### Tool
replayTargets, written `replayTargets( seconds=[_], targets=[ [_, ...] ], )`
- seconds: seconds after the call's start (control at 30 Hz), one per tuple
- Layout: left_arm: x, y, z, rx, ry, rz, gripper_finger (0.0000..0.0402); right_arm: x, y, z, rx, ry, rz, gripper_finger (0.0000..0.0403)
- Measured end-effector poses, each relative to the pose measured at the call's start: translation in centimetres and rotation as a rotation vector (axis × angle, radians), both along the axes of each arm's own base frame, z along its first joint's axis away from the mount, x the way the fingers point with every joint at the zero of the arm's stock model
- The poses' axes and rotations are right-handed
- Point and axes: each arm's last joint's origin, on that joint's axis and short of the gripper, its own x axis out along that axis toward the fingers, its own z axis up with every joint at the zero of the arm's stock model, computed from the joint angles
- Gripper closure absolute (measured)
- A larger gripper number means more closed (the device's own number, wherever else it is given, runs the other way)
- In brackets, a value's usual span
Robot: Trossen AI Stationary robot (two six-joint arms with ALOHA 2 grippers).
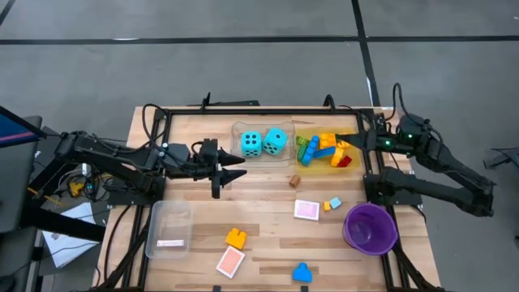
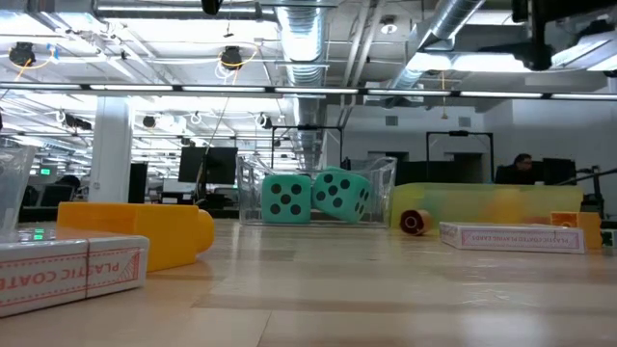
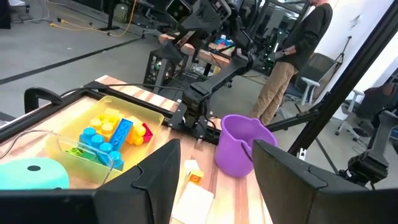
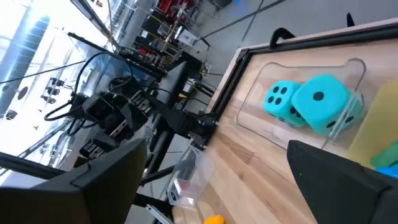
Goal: Pick & Place Toys
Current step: Put the yellow game piece into the yellow bin
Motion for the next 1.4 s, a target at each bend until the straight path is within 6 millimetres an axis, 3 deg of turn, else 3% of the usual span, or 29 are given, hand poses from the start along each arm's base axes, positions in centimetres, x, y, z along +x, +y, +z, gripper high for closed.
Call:
replayTargets(
  seconds=[0.33,0.6,1.03,1.4],
  targets=[
    [0.0,-0.1,0.0,0.037,0.009,-0.052,0.0206,3.1,0.1,-0.3,0.054,0.03,0.051,0.0024],
    [0.0,-0.3,0.0,0.069,0.012,-0.124,0.0206,4.7,0.8,-1.0,0.085,0.082,-0.01,0.0024],
    [0.1,-0.7,-0.2,0.177,0.023,-0.165,0.0206,8.8,3.9,-2.8,0.281,0.138,-0.032,0.0024],
    [0.0,-0.9,0.0,0.246,0.004,-0.178,0.0206,12.6,7.5,-3.2,0.19,0.047,0.097,0.0024]
  ],
)
